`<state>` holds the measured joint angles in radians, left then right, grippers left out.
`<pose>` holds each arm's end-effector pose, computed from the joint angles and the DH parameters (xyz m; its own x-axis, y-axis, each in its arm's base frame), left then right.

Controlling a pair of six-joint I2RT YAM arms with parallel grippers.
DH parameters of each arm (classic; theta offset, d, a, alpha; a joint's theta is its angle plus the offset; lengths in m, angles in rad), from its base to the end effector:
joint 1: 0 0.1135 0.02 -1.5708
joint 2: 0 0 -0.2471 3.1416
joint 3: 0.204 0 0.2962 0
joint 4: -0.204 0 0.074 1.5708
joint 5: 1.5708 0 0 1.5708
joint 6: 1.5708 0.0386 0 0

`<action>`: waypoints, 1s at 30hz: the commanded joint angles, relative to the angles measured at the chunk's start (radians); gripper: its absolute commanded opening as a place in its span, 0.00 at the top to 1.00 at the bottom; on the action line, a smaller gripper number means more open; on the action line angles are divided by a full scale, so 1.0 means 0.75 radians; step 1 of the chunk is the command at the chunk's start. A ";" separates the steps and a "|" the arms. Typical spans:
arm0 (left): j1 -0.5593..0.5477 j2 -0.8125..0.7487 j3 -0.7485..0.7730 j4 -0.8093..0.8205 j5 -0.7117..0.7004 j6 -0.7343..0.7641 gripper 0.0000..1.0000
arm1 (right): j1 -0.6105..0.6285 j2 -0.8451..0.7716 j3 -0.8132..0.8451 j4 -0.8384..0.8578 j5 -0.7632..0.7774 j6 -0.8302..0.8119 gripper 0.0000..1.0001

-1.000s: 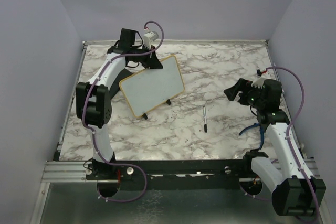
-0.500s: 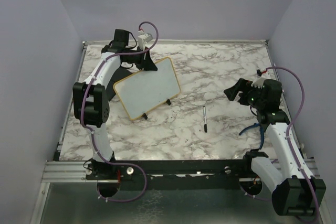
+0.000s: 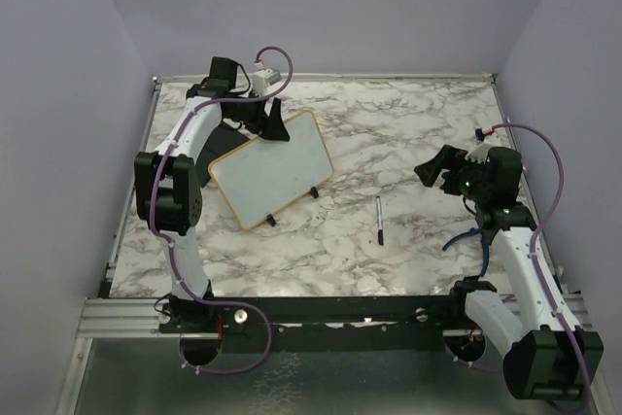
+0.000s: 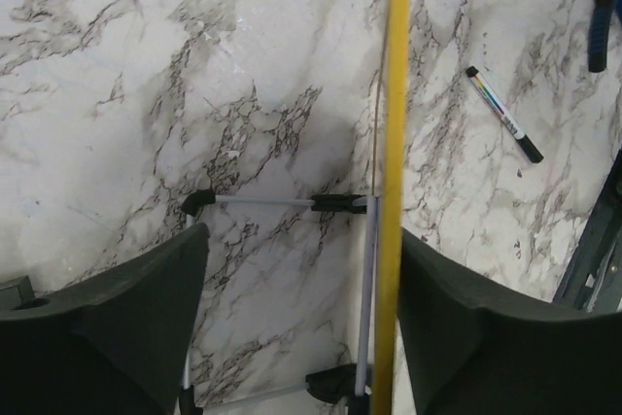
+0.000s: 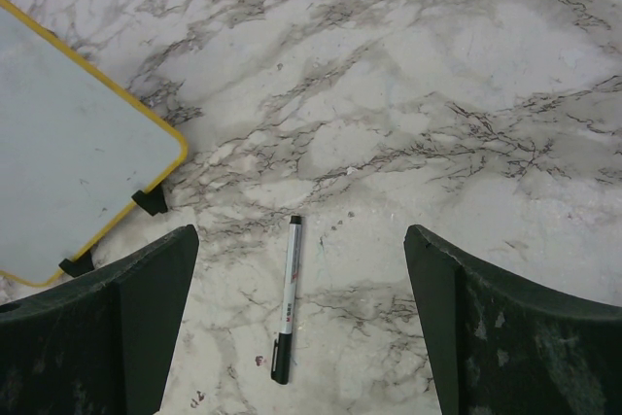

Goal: Write a sentence on the whiteboard
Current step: Adjust the whiteboard on the whiteboard stand.

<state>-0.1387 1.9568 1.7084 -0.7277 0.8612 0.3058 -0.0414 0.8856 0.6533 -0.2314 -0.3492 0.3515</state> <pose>0.4560 -0.0932 0.2471 -0.6285 0.2858 -0.7234 0.7343 0.5248 -0.4306 0.2587 0.0025 0.2471 -0.5114 0.3450 -0.7870 -0.0967 0.8870 0.4516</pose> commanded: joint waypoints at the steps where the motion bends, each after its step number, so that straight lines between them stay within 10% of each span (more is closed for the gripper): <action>1: -0.014 -0.005 -0.056 -0.079 -0.109 0.015 0.18 | 0.000 0.001 -0.013 -0.013 -0.016 0.003 0.08; 15: -0.014 -0.232 -0.009 0.137 -0.222 -0.153 0.01 | 0.002 0.022 -0.007 -0.009 -0.051 -0.004 0.08; 23: -0.016 -0.489 -0.083 0.367 -0.706 -0.312 0.01 | 0.054 0.076 0.017 -0.028 -0.007 -0.011 0.11; 30: -0.140 -0.839 -0.294 0.429 -1.088 -0.501 0.01 | 0.459 0.228 0.092 -0.104 0.363 0.037 0.18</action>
<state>-0.1692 1.4654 1.5860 -0.4564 0.2844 0.0368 0.1715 1.0107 0.6743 -0.2573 -0.2577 0.3508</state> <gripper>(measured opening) 0.987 0.828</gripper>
